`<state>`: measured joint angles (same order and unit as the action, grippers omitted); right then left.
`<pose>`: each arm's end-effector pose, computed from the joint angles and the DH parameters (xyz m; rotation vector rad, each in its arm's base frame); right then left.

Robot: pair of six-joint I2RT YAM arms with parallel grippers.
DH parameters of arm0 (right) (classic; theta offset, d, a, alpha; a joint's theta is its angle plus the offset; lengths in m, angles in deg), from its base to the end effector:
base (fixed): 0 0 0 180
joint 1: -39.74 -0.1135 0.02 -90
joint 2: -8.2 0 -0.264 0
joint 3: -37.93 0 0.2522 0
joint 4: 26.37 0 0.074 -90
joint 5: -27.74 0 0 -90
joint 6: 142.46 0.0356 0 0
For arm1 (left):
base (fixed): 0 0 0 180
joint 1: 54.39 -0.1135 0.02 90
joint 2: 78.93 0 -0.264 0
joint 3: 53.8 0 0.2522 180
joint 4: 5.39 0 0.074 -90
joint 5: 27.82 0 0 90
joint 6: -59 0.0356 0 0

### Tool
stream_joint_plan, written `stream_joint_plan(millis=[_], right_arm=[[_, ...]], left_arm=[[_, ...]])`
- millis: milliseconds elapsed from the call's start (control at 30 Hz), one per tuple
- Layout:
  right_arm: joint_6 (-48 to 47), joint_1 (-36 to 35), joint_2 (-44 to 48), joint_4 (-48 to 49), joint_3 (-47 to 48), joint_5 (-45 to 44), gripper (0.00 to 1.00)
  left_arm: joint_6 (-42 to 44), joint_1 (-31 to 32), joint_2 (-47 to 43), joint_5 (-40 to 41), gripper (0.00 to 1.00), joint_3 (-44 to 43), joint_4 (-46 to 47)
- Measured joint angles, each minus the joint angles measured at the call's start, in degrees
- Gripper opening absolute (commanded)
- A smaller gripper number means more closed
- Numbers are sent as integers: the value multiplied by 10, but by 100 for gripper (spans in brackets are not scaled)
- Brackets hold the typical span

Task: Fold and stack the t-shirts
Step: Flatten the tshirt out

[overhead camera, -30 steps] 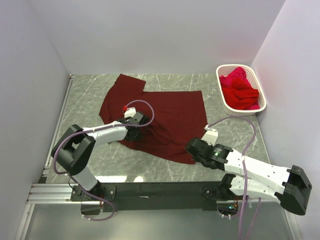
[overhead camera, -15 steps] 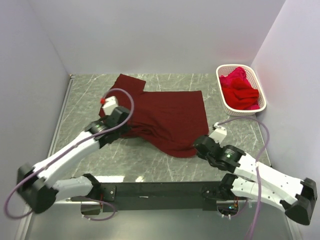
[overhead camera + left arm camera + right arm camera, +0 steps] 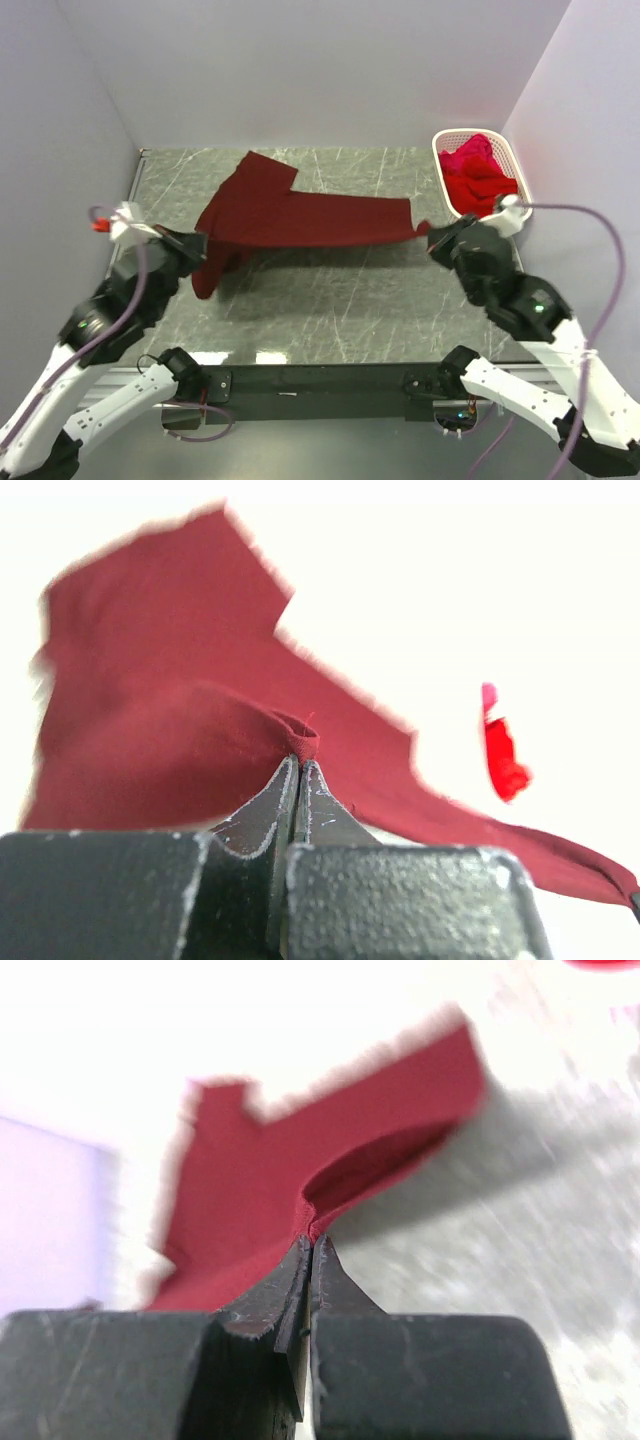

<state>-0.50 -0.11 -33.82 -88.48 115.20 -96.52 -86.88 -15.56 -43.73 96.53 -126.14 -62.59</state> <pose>0.1066 0.0628 0.3890 0.5715 1.8954 0.4412 0.0924 -0.0486 0.3825 -0.6712 1.7741 -0.5656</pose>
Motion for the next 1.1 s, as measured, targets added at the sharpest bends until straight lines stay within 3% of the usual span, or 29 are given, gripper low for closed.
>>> stream_joint_plan(millis=[400, 600, 867, 967, 1100], right_arm=[[-174, 8, -147, 109, 373, -36, 0], [-211, 134, -295, 154, 496, 70, 0], [-207, 241, -550, 193, 647, 252, 0], [-198, 263, -655, 202, 756, 303, 0], [-181, 282, -698, 231, 783, 344, 0]], left_arm=[[184, 0, 20, 48, 1, -208, 195], [278, -11, 163, 56, 1, -305, 305], [204, -307, 480, -261, 1, -473, 334], [148, -382, 641, -388, 1, -633, 330], [55, -461, 782, -520, 1, -792, 360]])
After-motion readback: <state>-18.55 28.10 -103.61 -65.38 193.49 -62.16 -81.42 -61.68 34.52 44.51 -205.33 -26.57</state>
